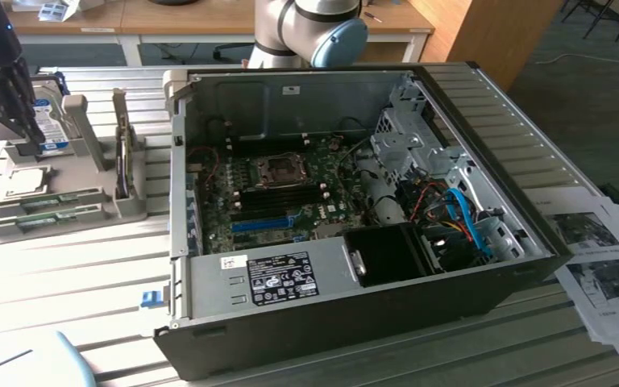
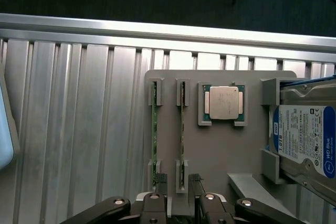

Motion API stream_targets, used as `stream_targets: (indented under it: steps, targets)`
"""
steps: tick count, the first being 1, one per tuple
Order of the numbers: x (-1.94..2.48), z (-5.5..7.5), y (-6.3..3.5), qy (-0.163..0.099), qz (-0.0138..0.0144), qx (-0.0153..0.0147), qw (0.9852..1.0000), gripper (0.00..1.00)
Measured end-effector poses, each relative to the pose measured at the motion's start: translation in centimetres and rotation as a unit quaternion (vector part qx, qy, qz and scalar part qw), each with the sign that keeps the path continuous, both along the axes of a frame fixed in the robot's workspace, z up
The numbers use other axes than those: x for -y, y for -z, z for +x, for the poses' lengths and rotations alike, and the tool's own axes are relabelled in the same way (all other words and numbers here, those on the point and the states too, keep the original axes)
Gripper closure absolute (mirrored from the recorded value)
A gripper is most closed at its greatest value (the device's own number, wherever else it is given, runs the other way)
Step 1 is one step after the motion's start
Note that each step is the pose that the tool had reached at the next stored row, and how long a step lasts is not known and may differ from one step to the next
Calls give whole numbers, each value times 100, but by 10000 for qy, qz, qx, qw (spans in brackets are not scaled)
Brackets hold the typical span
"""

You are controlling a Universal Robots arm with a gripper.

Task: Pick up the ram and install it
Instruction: 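Pick up the ram and move it above insertion slot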

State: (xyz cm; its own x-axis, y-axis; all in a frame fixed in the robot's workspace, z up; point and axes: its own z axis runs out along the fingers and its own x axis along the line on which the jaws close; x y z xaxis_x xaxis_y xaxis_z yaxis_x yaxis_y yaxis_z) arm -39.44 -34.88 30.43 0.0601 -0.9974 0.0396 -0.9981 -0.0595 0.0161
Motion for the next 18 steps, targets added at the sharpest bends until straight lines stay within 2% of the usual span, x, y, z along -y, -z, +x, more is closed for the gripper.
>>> stream_targets:
  steps: [3,4,5,7,8,11,12,18]
  targets:
    - [0,0,1,0,1,1,10000,71]
    - [0,0,2,0,9,1,10000,71]
    - [0,0,4,0,40,3,10000,71]
    - [0,0,2,0,132,1,9999,71]
    - [0,0,3,0,168,2,9999,71]
    - [-1,0,3,0,228,1,9997,71]
    - [-1,0,4,1,236,2,9997,71]
    - [0,0,4,0,236,1,9997,71]
